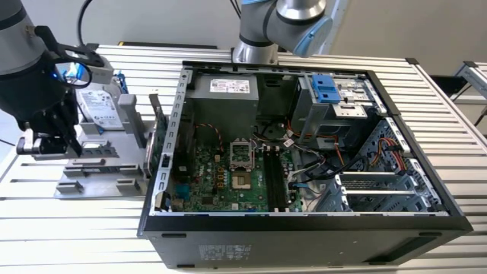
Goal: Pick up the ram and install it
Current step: 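Pick up the ram and move it above insertion slot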
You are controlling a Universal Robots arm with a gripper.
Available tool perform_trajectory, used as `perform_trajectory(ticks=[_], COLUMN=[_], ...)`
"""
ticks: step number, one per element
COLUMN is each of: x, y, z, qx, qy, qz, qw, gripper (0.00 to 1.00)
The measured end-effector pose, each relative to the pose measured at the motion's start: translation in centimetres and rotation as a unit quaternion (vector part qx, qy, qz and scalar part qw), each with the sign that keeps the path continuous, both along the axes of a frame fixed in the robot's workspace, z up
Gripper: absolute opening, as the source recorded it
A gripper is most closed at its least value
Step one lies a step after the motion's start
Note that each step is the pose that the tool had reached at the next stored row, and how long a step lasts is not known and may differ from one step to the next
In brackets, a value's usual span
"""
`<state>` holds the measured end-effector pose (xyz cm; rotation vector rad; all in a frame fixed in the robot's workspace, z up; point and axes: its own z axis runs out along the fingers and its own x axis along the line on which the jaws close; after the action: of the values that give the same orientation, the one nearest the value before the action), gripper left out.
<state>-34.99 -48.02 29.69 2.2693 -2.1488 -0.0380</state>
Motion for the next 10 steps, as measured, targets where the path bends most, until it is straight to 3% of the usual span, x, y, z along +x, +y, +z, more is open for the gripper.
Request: perform_trajectory(ticks=[10], x=[0.00], y=[0.00], z=[0.53], qx=[0.0000], qy=[0.0000], qz=[0.000], qw=[1.0000], gripper=[0.00])
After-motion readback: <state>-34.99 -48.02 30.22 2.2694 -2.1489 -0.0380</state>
